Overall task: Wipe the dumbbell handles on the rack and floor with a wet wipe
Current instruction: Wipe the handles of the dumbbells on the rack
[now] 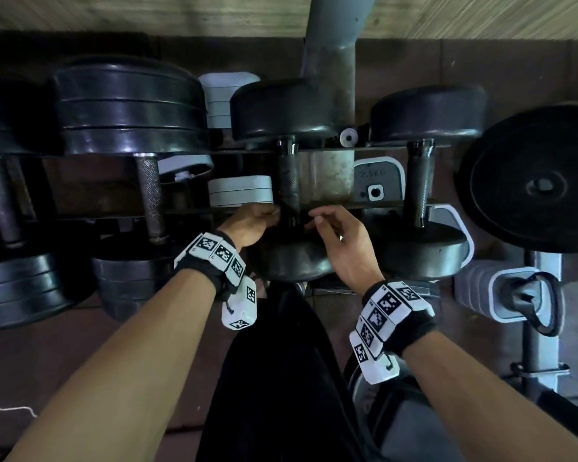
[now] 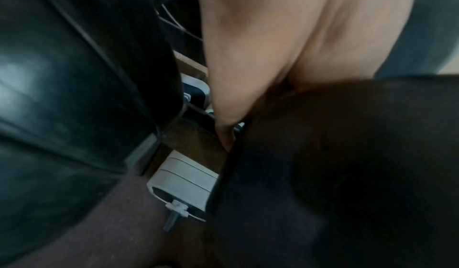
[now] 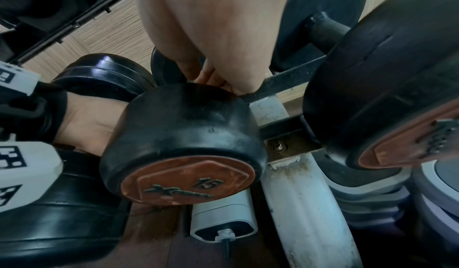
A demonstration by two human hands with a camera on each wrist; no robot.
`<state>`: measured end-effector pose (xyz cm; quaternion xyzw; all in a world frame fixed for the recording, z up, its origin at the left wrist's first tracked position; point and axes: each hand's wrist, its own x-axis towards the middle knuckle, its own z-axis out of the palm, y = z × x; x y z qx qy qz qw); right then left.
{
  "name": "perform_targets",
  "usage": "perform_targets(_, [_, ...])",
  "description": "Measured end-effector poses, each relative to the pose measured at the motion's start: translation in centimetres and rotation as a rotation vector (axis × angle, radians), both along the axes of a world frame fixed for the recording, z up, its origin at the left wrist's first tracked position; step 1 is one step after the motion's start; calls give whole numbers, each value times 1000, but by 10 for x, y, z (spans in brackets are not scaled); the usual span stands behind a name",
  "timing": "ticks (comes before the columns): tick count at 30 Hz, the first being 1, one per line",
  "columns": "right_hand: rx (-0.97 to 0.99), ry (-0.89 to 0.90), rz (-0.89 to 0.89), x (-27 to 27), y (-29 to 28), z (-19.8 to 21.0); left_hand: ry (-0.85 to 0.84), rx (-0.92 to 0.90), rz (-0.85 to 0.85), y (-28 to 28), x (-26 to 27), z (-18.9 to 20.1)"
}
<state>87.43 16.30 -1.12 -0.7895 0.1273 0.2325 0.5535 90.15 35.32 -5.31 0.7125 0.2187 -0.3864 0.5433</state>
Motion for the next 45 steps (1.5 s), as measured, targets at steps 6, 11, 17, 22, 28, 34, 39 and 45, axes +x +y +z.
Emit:
perform_targets(6, [-82, -18, -39, -3, 6, -2, -295, 339, -70, -13, -29, 18])
perform_targets(11, [-165, 7, 12, -3, 13, 1, -234, 515, -133, -29, -24, 24])
perform_targets(17, [-155, -7, 20, -3, 10, -5, -10, 37, -27, -10, 1, 7])
perform_targets(22, [-162, -10, 21, -5, 9, -5, -129, 125, 84, -4, -24, 9])
perform_targets(28, [-181, 6, 40, -1, 14, -3, -93, 84, 36, -3, -9, 4])
perform_targets(34, [-158, -8, 79, -1, 7, 0, -50, 27, 81, -8, -5, 5])
perform_targets(39, [-143, -5, 56, 2, 10, 2, -414, 323, -42, -13, -40, 31])
perform_targets(45, [-39, 101, 149, 17, -4, 7, -476, 410, -69, -47, -41, 52])
